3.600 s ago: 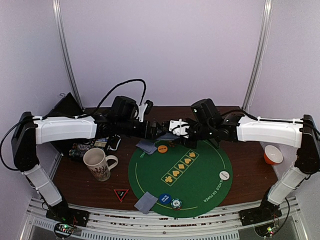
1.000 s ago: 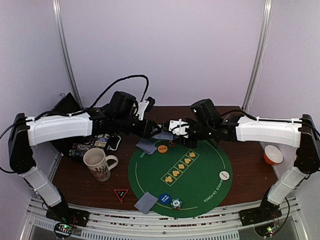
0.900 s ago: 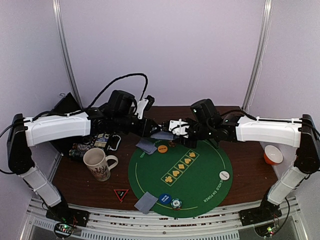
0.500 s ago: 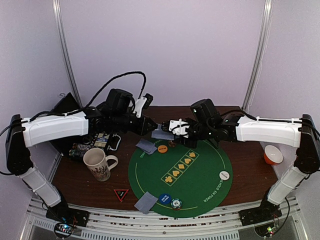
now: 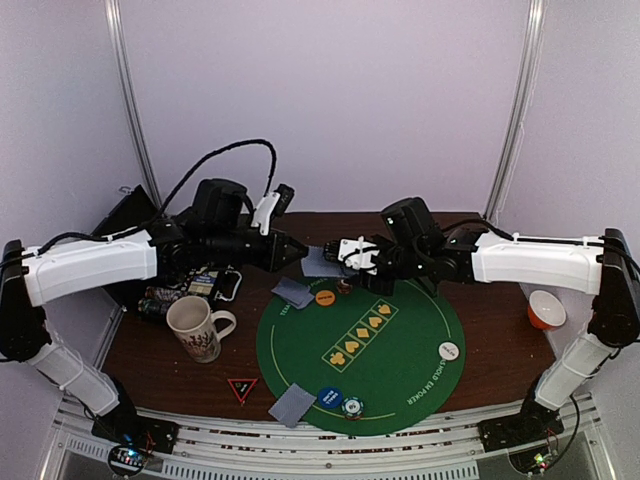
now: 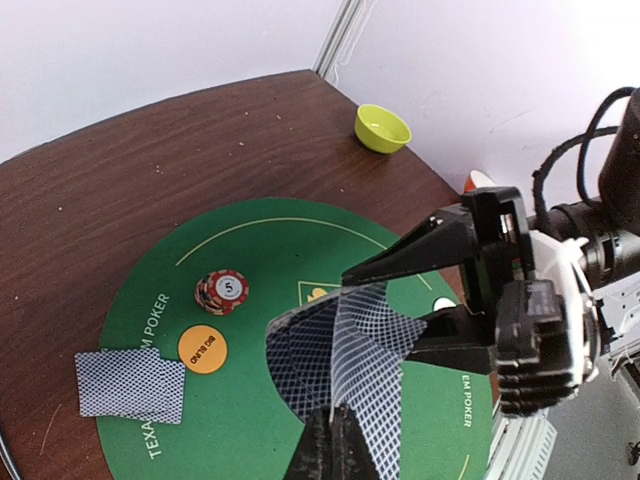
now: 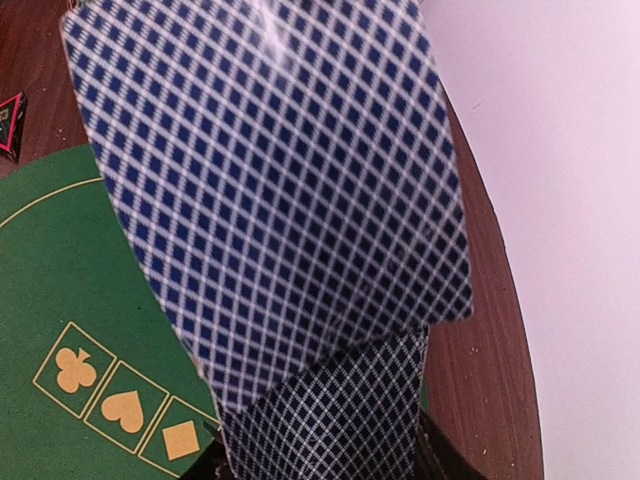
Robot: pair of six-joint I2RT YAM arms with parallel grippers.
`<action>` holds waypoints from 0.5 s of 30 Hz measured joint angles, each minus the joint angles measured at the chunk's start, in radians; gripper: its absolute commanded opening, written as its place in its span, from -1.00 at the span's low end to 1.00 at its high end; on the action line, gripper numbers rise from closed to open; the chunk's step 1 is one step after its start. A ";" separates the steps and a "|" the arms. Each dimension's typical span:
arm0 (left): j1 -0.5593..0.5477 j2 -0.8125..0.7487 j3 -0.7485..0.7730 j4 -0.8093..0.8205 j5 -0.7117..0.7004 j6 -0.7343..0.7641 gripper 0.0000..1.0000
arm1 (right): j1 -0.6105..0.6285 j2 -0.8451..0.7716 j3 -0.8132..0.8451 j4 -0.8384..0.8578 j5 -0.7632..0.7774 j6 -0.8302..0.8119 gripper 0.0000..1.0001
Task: Distribute texas hold em gaming equipment
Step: Pick up the poker card from the face-down deck piles, then distribute the poker card in the small blind area.
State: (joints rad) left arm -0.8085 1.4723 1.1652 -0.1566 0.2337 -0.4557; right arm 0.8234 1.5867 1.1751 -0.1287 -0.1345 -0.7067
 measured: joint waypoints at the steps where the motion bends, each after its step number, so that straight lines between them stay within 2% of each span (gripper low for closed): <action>1: 0.000 -0.013 -0.012 0.009 0.000 -0.012 -1.00 | -0.002 0.000 0.000 0.002 0.001 0.002 -0.14; 5: -0.002 -0.099 -0.105 0.084 -0.031 -0.103 -1.00 | -0.013 0.005 0.000 0.011 0.022 0.016 -0.14; 9: -0.031 -0.204 -0.219 0.143 -0.130 -0.215 -1.00 | -0.019 0.022 0.001 0.017 0.053 0.035 -0.15; 15: -0.206 -0.353 -0.369 0.180 -0.370 -0.421 -1.00 | -0.024 0.052 0.018 0.034 0.125 0.063 -0.16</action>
State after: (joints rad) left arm -1.0149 1.1191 0.7963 0.0235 -0.1368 -0.8768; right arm 0.7998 1.6386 1.1934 -0.0944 -0.0093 -0.6437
